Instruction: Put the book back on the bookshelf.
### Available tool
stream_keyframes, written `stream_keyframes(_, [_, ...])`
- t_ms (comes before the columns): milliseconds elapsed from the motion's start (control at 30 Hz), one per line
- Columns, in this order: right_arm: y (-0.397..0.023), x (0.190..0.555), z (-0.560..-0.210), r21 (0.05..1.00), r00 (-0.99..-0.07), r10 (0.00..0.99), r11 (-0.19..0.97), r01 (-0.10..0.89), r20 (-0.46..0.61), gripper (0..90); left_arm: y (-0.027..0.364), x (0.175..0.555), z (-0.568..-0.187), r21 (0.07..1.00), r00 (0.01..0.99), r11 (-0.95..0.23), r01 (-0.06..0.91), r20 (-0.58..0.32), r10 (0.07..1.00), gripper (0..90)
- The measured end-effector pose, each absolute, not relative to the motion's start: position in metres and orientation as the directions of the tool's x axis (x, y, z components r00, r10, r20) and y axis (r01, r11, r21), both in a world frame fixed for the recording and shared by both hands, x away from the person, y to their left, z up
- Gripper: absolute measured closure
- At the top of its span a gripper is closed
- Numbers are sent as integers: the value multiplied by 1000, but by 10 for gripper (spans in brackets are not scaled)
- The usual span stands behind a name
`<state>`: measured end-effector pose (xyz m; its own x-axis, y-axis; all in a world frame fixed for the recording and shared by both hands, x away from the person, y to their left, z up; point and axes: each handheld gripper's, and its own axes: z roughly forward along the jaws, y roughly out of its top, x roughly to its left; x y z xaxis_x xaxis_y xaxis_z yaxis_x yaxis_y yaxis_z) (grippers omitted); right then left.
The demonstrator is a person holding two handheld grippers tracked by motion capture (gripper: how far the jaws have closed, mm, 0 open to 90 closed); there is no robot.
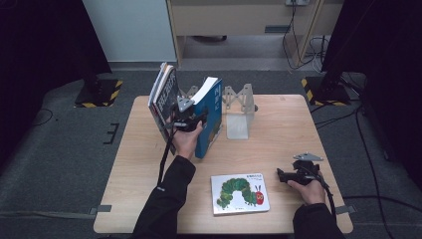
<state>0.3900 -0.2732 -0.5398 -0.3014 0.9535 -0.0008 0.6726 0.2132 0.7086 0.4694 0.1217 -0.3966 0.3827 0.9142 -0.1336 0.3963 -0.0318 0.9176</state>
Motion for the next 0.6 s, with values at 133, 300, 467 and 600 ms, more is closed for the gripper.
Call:
stream_keyframes(133, [-273, 390, -540, 708, -301, 954, 212, 673, 0, 14, 128, 460, -402, 919, 374, -40, 393, -120, 919, 598])
stream_keyframes(300, [-273, 390, -540, 709, -298, 954, 210, 673, 1, 14, 131, 451, -405, 924, 390, -63, 376, -97, 916, 596])
stream_keyframes(467, [-273, 390, -540, 709, -298, 955, 210, 673, -1, 14, 125, 444, -407, 932, 410, -83, 353, -75, 909, 592])
stream_keyframes(600, [-273, 390, -540, 709, -298, 955, 210, 673, -1, 14, 120, 444, -408, 934, 404, -77, 348, -75, 912, 592])
